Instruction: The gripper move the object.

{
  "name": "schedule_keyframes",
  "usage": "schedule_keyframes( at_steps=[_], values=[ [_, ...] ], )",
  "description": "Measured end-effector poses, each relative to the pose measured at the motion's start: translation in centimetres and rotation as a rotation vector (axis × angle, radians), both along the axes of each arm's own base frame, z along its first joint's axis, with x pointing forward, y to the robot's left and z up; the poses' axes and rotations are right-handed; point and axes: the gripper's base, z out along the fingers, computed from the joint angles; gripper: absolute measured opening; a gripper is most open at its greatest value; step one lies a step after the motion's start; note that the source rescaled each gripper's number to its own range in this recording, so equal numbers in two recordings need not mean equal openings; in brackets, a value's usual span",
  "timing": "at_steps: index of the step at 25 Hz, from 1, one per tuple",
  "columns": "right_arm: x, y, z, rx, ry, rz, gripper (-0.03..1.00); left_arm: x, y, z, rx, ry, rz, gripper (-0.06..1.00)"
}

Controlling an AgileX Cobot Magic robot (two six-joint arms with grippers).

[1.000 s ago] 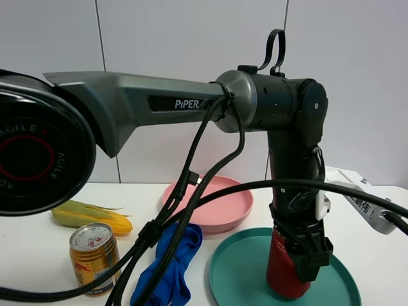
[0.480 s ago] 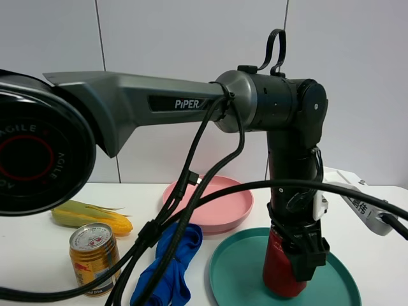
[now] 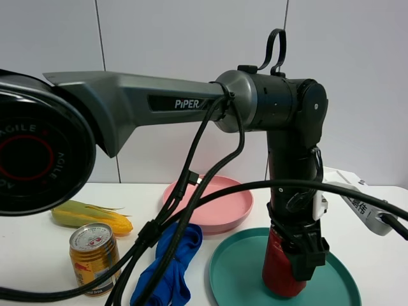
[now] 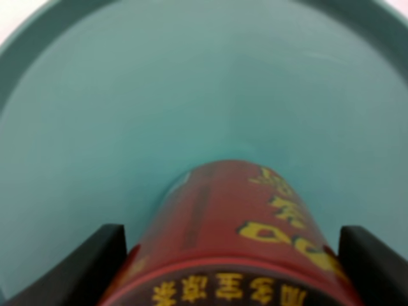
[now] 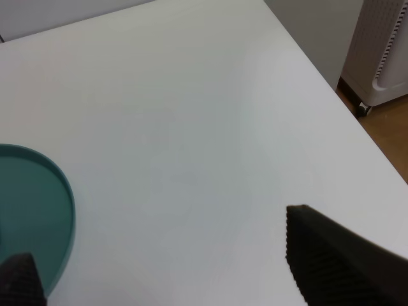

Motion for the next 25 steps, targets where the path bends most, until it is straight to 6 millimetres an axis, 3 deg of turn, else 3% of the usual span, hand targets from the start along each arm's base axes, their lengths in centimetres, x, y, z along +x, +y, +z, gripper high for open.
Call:
schedule_keyframes(
  at_steps=[5, 10, 15, 20, 25],
  values=[
    [0.0, 0.0, 0.0, 0.0, 0.0, 0.0, 1.0, 0.0, 0.0, 0.0, 0.004, 0.001, -0.001, 0.02],
    [0.0, 0.0, 0.0, 0.0, 0.0, 0.0, 1.0, 0.0, 0.0, 0.2, -0.003, 0.0, 0.009, 0.31],
    [0.0, 0.0, 0.0, 0.0, 0.0, 0.0, 1.0, 0.0, 0.1, 0.8, -0.01, -0.005, 0.027, 0.38],
    [0.0, 0.0, 0.0, 0.0, 0.0, 0.0, 1.0, 0.0, 0.4, 4.1, -0.048, -0.052, 0.054, 0.38],
    [0.0, 0.0, 0.0, 0.0, 0.0, 0.0, 1.0, -0.3, 1.3, 9.7, -0.123, -0.125, 0.096, 0.38]
  ],
)
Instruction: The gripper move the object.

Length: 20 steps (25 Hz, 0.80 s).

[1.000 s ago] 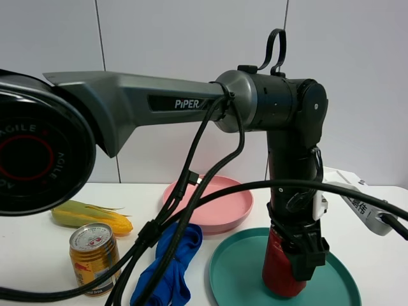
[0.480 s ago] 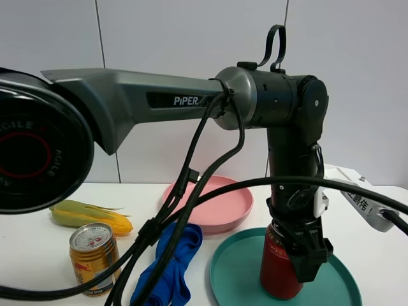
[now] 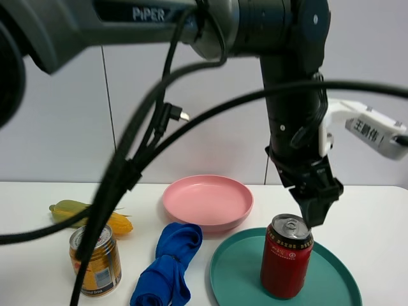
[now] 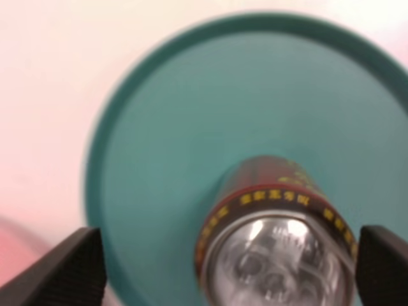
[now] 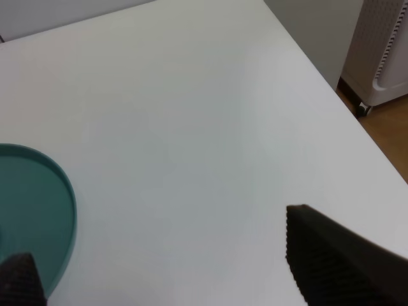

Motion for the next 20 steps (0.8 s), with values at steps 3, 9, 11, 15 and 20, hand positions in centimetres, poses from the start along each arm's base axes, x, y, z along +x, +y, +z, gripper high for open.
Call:
schedule_keyframes(
  at_steps=[3, 9, 11, 15, 20],
  values=[
    [0.0, 0.0, 0.0, 0.0, 0.0, 0.0, 1.0, -0.3, 1.0, 3.8, -0.05, -0.054, 0.025, 0.38],
    [0.0, 0.0, 0.0, 0.0, 0.0, 0.0, 1.0, -0.5, 5.1, 12.4, -0.211, -0.124, 0.173, 0.39],
    [0.0, 0.0, 0.0, 0.0, 0.0, 0.0, 1.0, -0.6, 6.9, 15.0, -0.27, -0.138, 0.243, 0.39],
    [0.0, 0.0, 0.0, 0.0, 0.0, 0.0, 1.0, -1.0, 10.8, 19.9, -0.386, -0.174, 0.406, 0.39],
    [0.0, 0.0, 0.0, 0.0, 0.0, 0.0, 1.0, -2.5, 13.9, 24.0, -0.492, -0.215, 0.526, 0.39]
  ],
)
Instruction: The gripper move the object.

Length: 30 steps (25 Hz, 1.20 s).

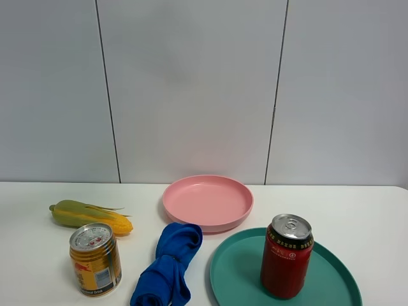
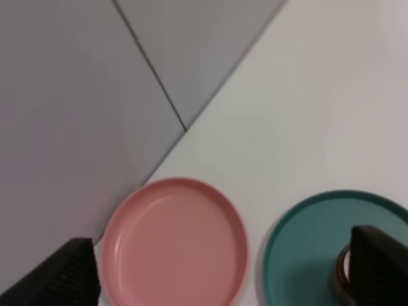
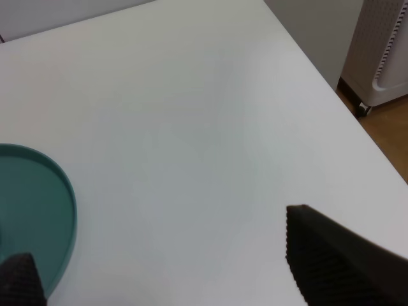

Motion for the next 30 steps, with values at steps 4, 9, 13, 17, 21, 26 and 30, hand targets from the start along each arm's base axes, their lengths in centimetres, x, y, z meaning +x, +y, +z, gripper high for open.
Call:
schedule_keyframes(
  at_steps=[4, 9, 13, 17, 21, 26, 30],
  values=[
    [0.0, 0.0, 0.0, 0.0, 0.0, 0.0, 1.0, -0.8, 0.7, 1.2, -0.033, -0.008, -0.001, 0.39],
    [0.0, 0.0, 0.0, 0.0, 0.0, 0.0, 1.0, -1.7, 0.9, 1.9, -0.052, -0.012, -0.016, 0.39],
    [0.0, 0.0, 0.0, 0.0, 0.0, 0.0, 1.0, -4.2, 2.6, 4.6, -0.087, -0.084, -0.023, 0.39],
    [0.0, 0.0, 0.0, 0.0, 0.0, 0.0, 1.0, -7.4, 7.2, 8.5, -0.173, -0.172, 0.055, 0.39],
    [0.0, 0.0, 0.0, 0.0, 0.0, 0.0, 1.0, -11.3, 13.3, 11.2, -0.242, -0.255, 0.155, 0.39],
    [0.0, 0.0, 0.0, 0.0, 0.0, 0.0, 1.0, -15.2, 19.6, 10.4, -0.25, -0.286, 0.291, 0.39],
    [0.0, 0.0, 0.0, 0.0, 0.0, 0.0, 1.0, -18.0, 23.8, 7.7, -0.291, -0.247, 0.391, 0.39]
  ],
)
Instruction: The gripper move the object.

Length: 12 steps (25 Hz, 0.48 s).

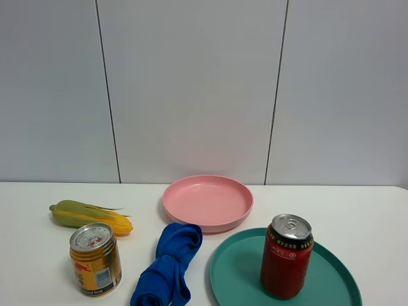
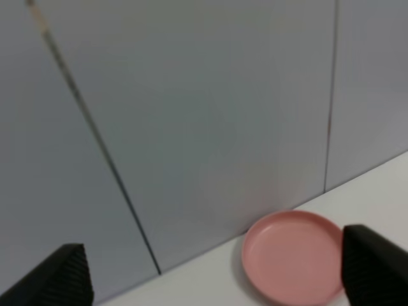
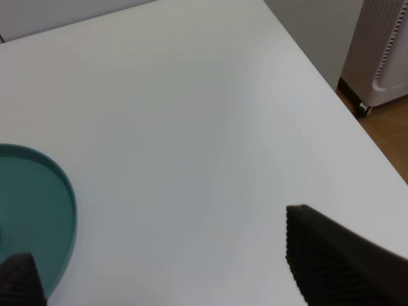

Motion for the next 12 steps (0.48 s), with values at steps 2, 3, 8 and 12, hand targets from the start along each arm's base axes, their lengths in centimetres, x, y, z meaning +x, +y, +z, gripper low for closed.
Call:
schedule_keyframes(
  at_steps=[2, 3, 8, 12],
  values=[
    [0.0, 0.0, 0.0, 0.0, 0.0, 0.0, 1.0, -1.5, 2.0, -1.6, -0.041, 0.017, 0.031, 0.39],
    [0.0, 0.0, 0.0, 0.0, 0.0, 0.0, 1.0, -1.8, 2.5, -2.6, -0.047, 0.031, 0.047, 0.39],
    [0.0, 0.0, 0.0, 0.0, 0.0, 0.0, 1.0, -4.2, 6.0, -6.9, -0.094, 0.052, 0.114, 0.39],
    [0.0, 0.0, 0.0, 0.0, 0.0, 0.0, 1.0, -5.3, 7.6, -9.4, -0.1, 0.05, 0.148, 0.39]
  ],
)
